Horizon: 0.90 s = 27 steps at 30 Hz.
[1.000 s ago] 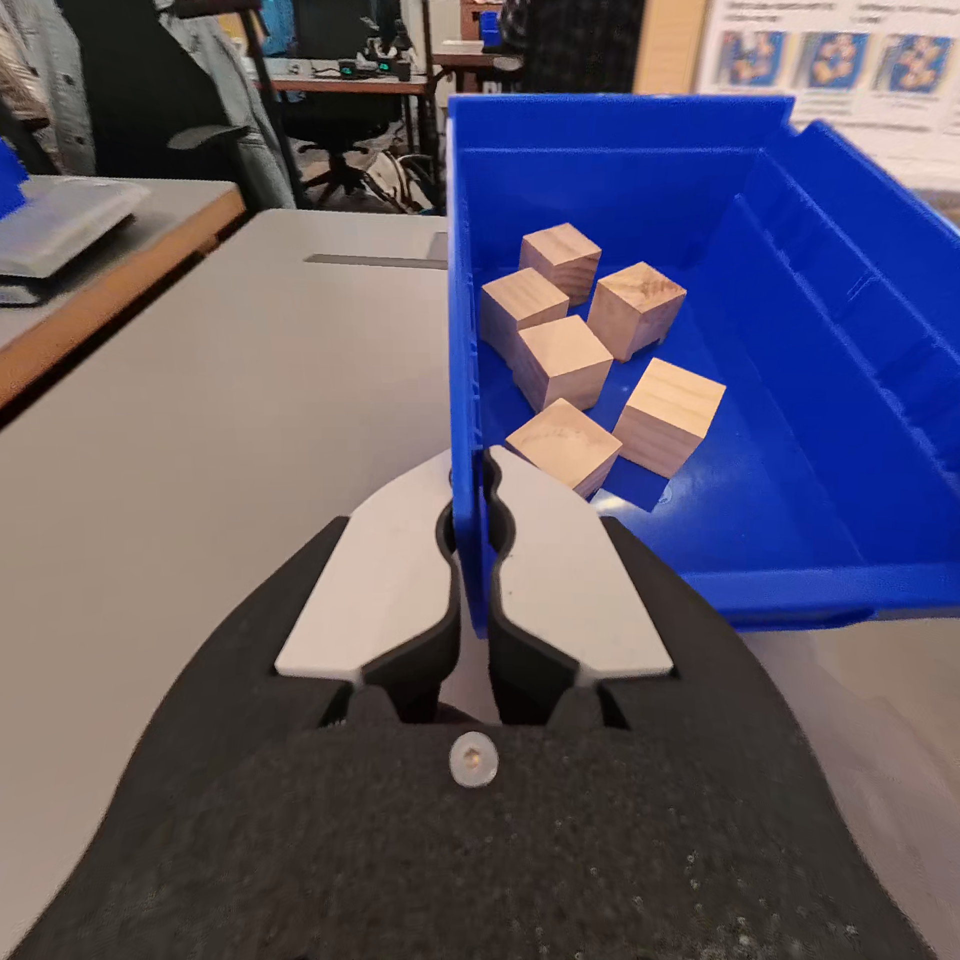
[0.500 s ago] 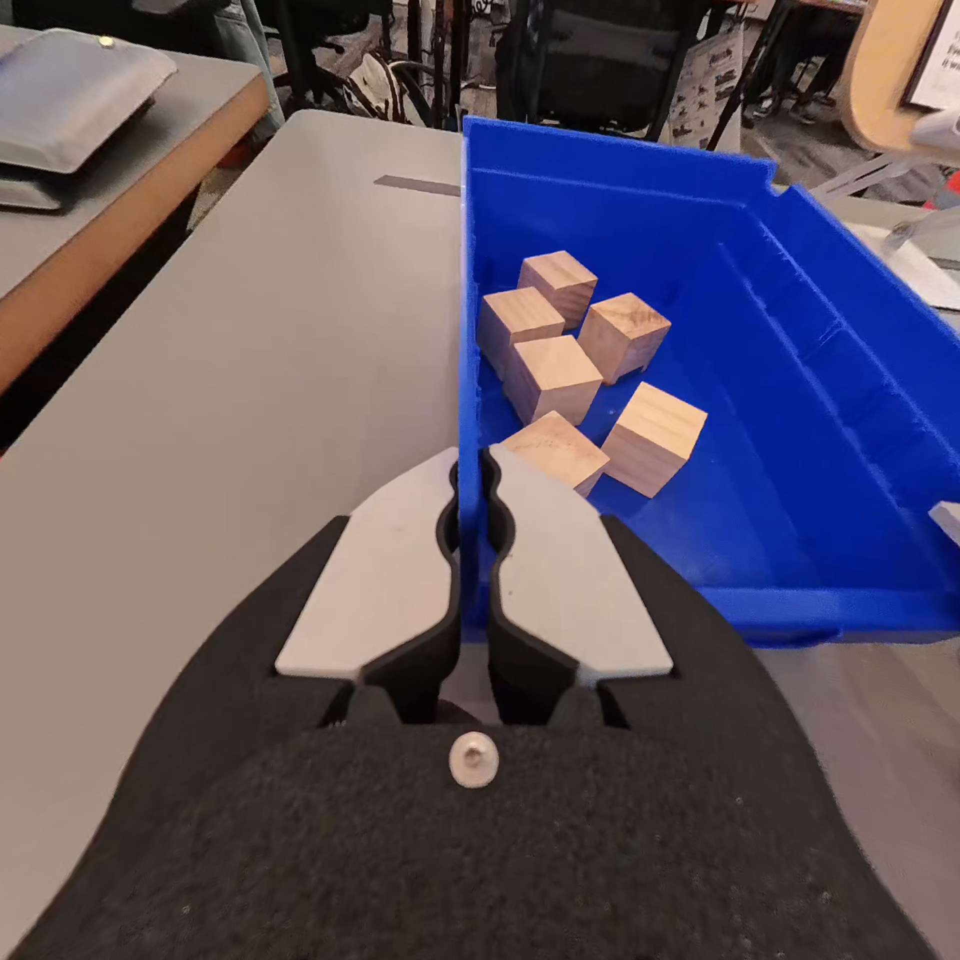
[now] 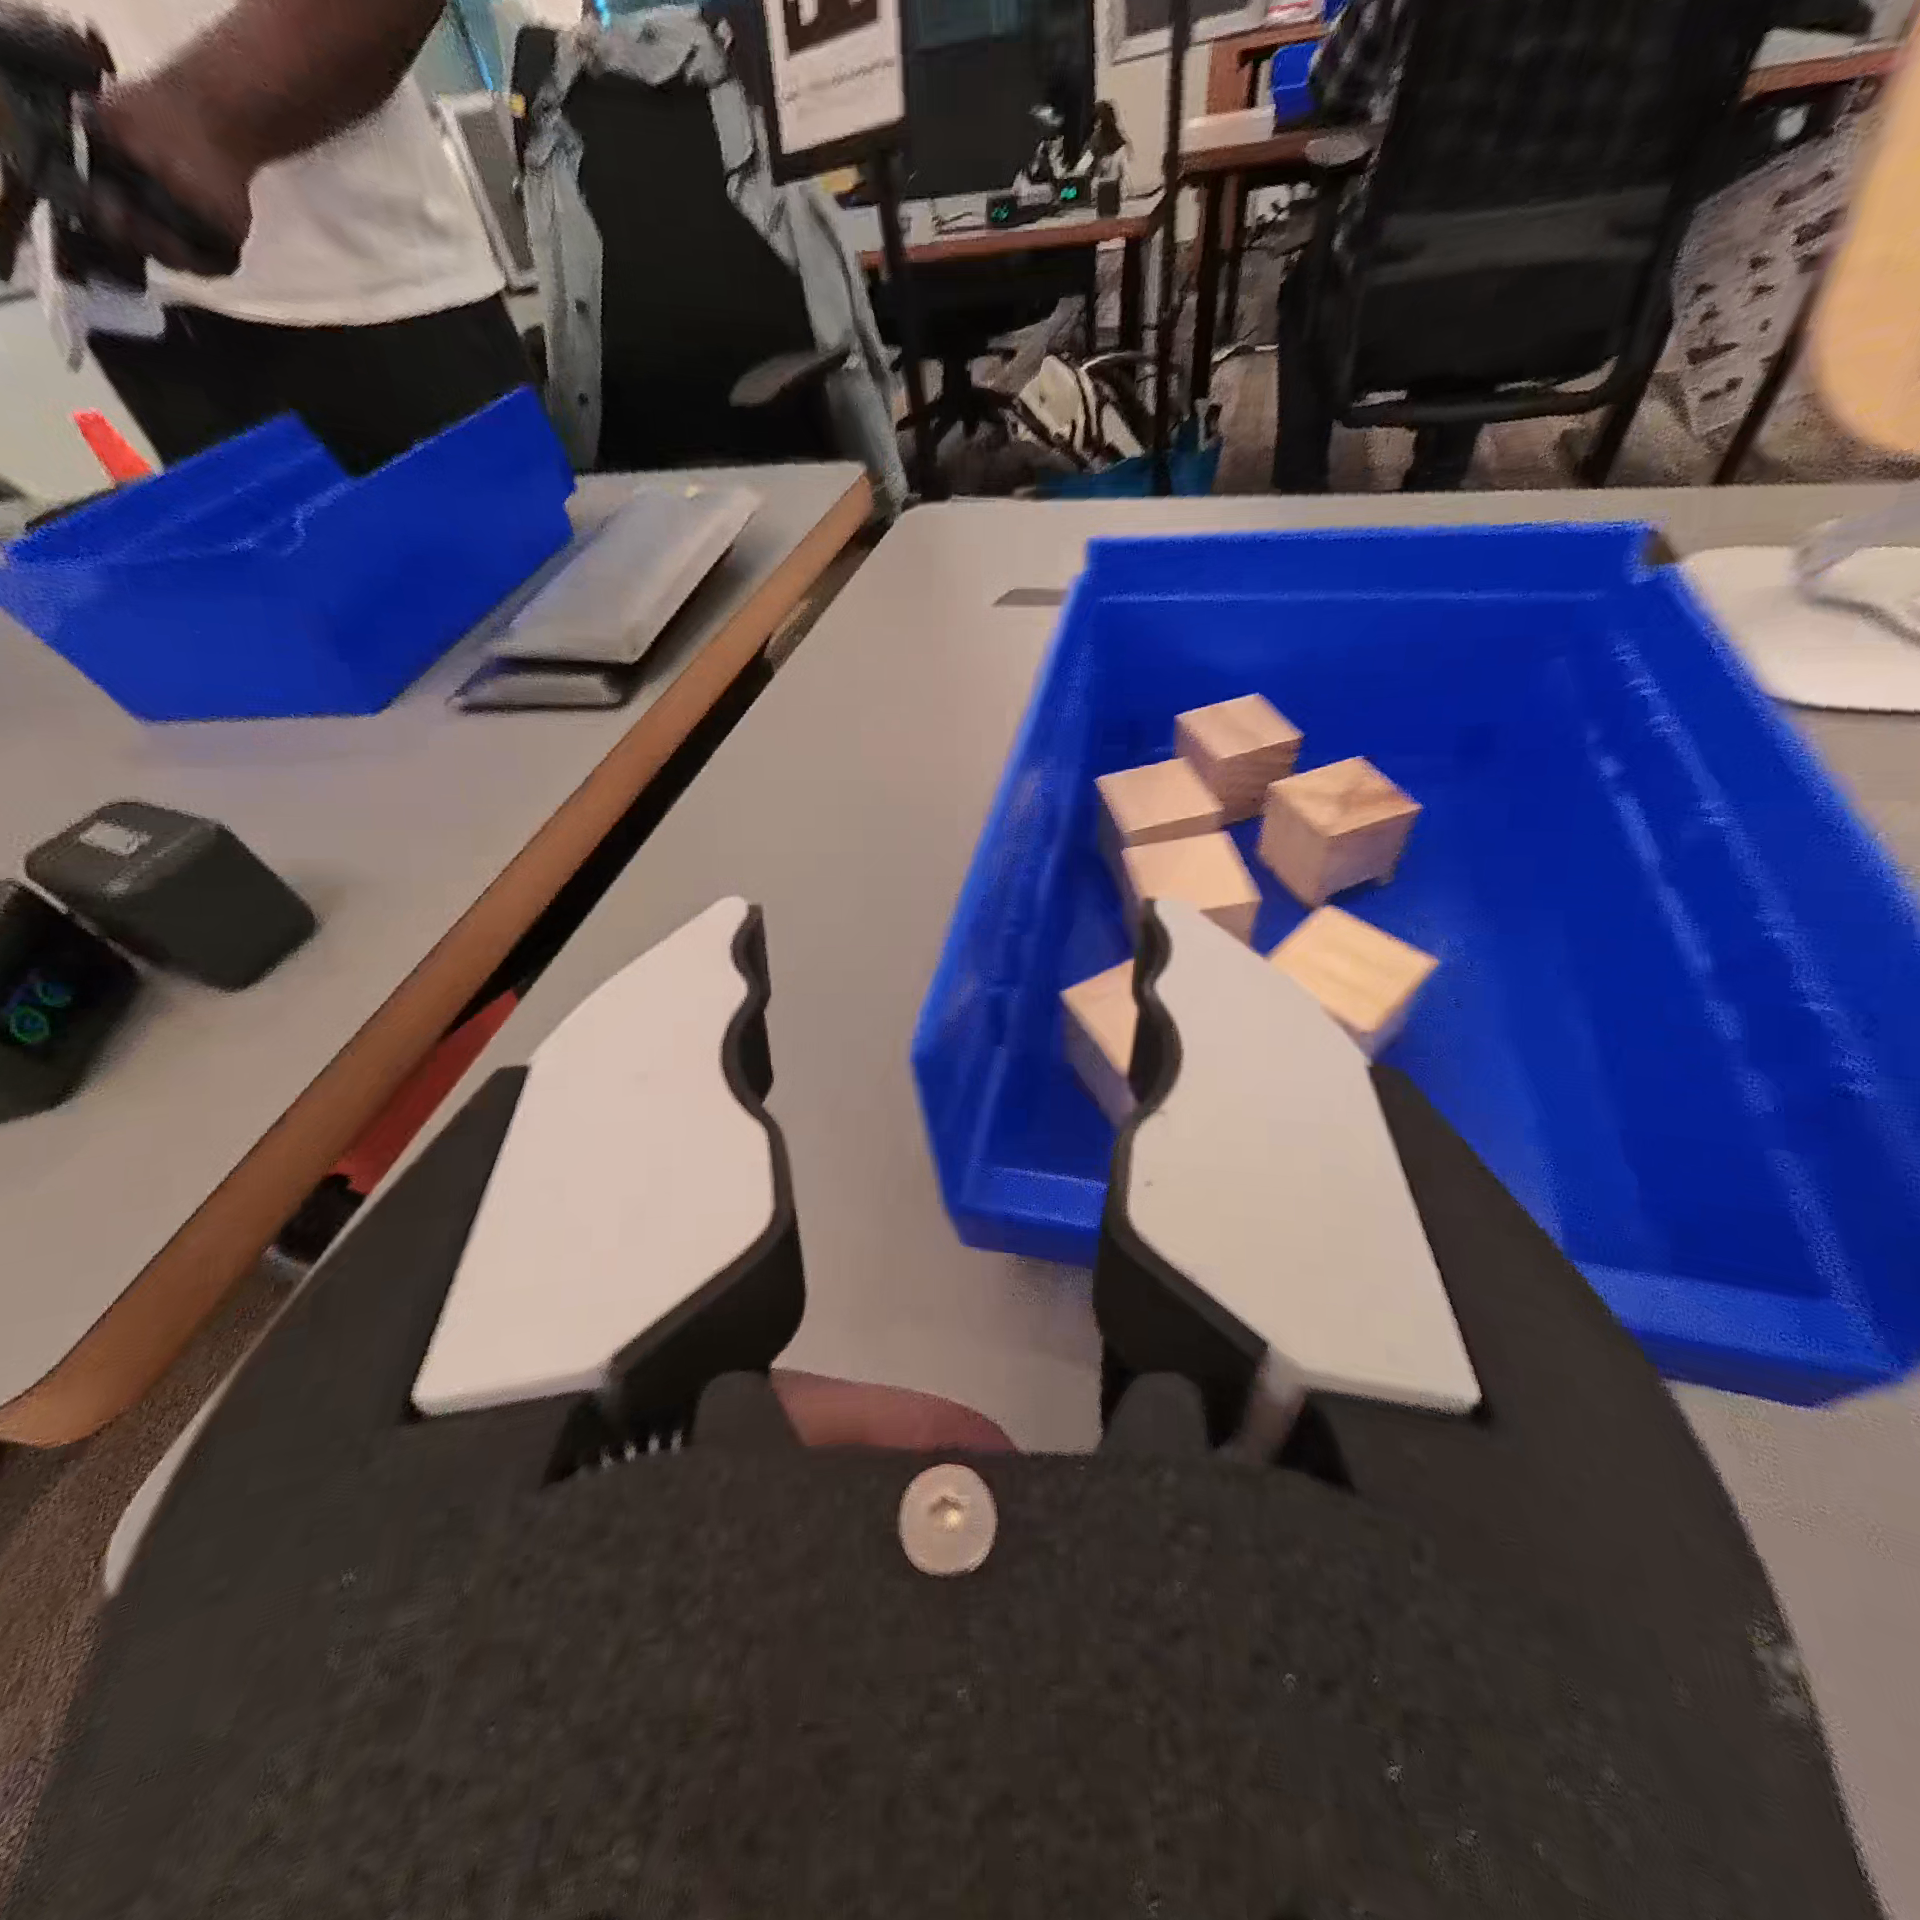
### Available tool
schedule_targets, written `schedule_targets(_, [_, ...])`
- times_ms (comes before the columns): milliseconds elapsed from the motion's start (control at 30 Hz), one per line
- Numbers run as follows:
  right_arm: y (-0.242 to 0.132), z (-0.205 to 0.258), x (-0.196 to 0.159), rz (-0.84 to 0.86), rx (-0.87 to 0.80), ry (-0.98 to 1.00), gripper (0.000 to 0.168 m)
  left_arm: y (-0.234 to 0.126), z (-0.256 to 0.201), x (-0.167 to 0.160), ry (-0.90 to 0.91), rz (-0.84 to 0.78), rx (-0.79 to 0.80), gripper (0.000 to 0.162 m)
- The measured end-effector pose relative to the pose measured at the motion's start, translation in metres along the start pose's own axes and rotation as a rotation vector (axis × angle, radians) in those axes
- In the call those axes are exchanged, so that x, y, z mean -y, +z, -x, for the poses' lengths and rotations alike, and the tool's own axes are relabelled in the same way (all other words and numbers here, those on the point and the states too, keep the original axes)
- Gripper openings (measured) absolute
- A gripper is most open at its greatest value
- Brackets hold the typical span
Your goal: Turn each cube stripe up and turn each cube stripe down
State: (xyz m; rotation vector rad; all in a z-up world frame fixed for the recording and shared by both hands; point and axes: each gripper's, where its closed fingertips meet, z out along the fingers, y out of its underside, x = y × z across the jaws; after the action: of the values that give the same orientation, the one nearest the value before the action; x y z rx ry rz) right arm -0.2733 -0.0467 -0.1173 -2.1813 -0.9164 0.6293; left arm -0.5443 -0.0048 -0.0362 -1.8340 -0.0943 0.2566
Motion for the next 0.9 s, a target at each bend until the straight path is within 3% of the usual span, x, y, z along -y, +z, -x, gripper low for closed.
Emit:
schedule_targets(67, [-0.033, -0.016, -0.015, 0.003, 0.017, -0.013, 0.062, -0.014, -0.037, 0.008, -0.011, 0.019, -0.08, 0.068])
schedule_targets(200, [-0.09, -0.045, -0.052, -0.041, 0.063, 0.075, 0.061, -0.048, -0.157, 0.005, -0.122, 0.174, -0.482, 0.067])
schedule_targets(400, [-0.146, -0.084, -0.092, -0.293, 0.162, 0.262, 0.044, -0.117, -0.301, -0.026, -0.137, 0.394, -0.955, 0.063])
schedule_targets(433, [-0.154, -0.092, -0.099, -0.355, 0.158, 0.319, 0.036, -0.118, -0.312, -0.039, -0.088, 0.413, -0.949, 0.063])
schedule_targets(533, [-0.177, -0.111, -0.105, -0.578, 0.094, 0.355, 0.046, -0.103, -0.321, -0.07, 0.023, 0.379, -0.808, 0.055])
schedule_targets(733, [-0.189, -0.132, -0.106, -0.523, -0.245, 0.11, 0.053, -0.098, -0.323, -0.095, 0.2, 0.284, -0.691, 0.053])
schedule_targets(900, [-0.178, -0.132, -0.114, -0.431, -0.351, 0.009, 0.055, -0.1, -0.325, -0.102, 0.192, 0.305, -0.721, 0.053])
